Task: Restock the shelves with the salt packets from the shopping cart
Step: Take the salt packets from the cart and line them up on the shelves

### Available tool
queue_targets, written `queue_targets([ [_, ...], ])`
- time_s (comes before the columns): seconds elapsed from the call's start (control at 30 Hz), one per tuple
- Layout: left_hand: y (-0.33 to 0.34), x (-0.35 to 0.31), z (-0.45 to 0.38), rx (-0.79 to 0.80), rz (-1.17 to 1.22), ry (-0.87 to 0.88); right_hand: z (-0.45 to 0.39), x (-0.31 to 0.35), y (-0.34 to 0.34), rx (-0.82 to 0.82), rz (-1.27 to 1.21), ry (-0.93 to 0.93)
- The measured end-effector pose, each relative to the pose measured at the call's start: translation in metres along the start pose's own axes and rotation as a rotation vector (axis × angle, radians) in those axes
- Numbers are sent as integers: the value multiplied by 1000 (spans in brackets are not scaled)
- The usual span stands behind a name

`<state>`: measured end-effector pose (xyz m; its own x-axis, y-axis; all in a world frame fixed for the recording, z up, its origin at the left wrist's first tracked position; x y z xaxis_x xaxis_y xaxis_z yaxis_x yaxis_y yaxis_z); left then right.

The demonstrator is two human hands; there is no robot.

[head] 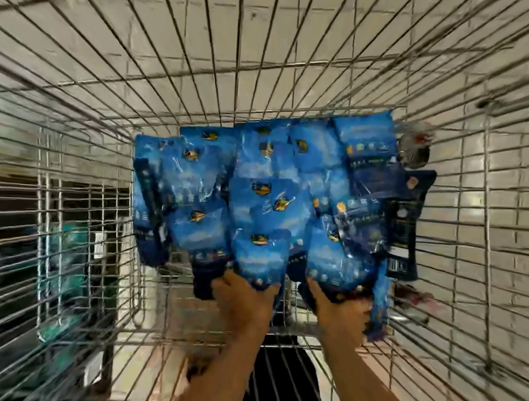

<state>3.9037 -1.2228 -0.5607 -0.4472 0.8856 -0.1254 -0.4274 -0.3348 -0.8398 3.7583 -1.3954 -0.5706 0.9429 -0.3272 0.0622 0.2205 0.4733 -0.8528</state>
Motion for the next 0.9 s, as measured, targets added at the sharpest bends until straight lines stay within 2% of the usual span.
queue_targets([
  [0.07, 8, -2, -2, 1, -8, 21, 0, -8, 1, -8, -70, -10],
  [0.17, 26, -3, 6, 126, 36, 23, 3, -19, 6, -2, -113, -13],
  [0.27, 30, 1, 0, 161, 56, 75, 3, -24, 9, 30, -162, 25],
  [0.4, 34, 8, -10, 362, 218, 178, 8, -19, 4, 52, -129, -75],
  [0.53, 28, 19, -8, 449, 285, 162, 17, -10, 12, 211, -105, -214],
  [0.7, -13, 21, -10, 502, 381, 62, 39, 0, 0, 496, -400, -50],
  [0.77, -43, 15, -10, 518, 418, 20, 52, 9, -15, 605, -428, -2],
  [0.9, -116, -4, -2, 531, 435, 8, 88, 41, -66, 740, -441, -48],
])
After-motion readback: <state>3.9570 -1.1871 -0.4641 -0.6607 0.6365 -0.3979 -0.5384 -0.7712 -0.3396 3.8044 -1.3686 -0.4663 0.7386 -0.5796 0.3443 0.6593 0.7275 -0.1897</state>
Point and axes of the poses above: each hand's wrist, its own z-axis away from the middle knuckle, its own y-axis out of the palm, x = y × z, the point moved 7 cm from there along -z, towards the middle knuckle, and after that the axes turned 11 degrees about -x, right-handed, at the moved point
